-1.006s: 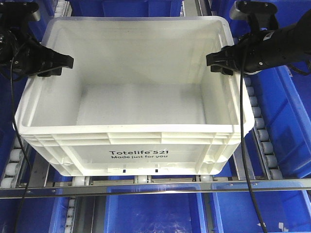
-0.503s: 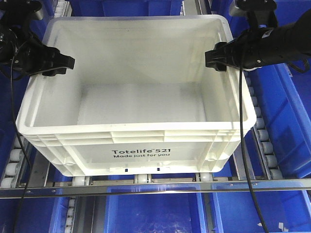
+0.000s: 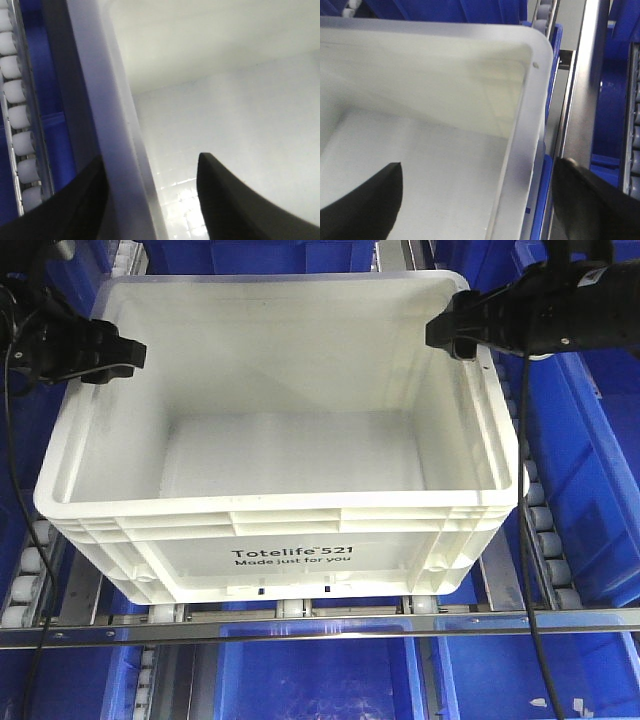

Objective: Move bin from left to right shelf
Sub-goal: 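Open both grippers and lift them off the crate rims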

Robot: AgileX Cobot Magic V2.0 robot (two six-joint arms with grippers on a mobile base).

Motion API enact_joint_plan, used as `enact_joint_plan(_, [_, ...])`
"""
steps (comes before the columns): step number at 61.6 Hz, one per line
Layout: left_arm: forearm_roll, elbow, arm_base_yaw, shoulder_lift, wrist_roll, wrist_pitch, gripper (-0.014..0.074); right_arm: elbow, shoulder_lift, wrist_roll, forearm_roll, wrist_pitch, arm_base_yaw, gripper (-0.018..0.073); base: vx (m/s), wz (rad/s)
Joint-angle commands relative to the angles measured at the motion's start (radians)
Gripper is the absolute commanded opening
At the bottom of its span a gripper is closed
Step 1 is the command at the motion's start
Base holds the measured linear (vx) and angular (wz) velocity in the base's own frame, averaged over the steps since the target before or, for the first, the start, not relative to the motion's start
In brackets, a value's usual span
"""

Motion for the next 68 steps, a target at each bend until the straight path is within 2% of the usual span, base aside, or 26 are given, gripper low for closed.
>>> enact_joint_plan(1, [0.008,-0.03,-0.005,-0.056,-0.002,-0.054,0.0386,-0.034,-0.06,-0.007,0.013,-0.032,-0.003,0.0594,0.0,0.0])
enact_joint_plan(37, [0.002,-0.029,-0.005,-0.079,-0.038,-0.012,0.0386,-0.03,-0.075,-0.011,0.027,0.026,-0.003,0.0594,0.0,0.0])
enact_joint_plan(44, [0.002,-0.006,-0.006,-0.092,-0.038,-0.019,0.0386,0.009,-0.101,-0.051,0.048,-0.009,-0.003,0.0594,0.0,0.0])
enact_joint_plan(48, [0.003,0.038,-0.006,-0.122,-0.038,-0.06,0.0386,0.056,-0.134,-0.084,0.064,-0.06,-0.003,0.0594,0.0,0.0])
enact_joint_plan(49, [0.004,0.089,-0.006,-0.157,-0.038,-0.107,0.0386,0.101,-0.167,-0.106,0.07,-0.107,-0.003,0.0594,0.0,0.0])
enact_joint_plan(68, [0.014,0.416,-0.006,-0.421,-0.035,-0.396,0.0386,0.356,-0.368,-0.211,0.07,-0.318,-0.003,0.0594,0.0,0.0])
